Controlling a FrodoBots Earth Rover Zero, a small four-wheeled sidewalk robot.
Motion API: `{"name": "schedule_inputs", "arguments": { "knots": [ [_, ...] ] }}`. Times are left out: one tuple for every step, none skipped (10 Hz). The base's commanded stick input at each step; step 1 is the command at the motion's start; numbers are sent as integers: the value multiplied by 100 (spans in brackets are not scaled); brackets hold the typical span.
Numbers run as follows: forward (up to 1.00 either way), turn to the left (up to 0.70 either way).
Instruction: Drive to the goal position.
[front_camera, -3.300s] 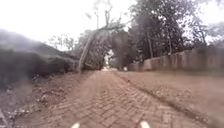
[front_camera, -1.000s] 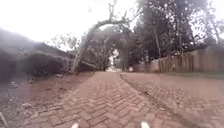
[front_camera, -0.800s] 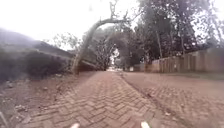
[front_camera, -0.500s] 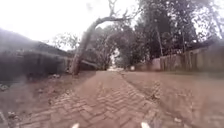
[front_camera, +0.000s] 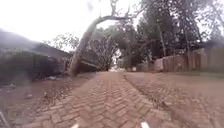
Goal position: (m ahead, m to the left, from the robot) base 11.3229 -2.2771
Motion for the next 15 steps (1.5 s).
{"name": "schedule_inputs", "arguments": {
  "knots": [
    [70,11],
    [70,7],
    [70,3],
    [70,11],
    [70,17],
    [70,17],
    [70,17],
    [70,9],
    [70,10],
    [70,13],
    [70,14],
    [70,-30],
    [70,-32],
    [70,-35],
    [70,-30]
  ]
}}
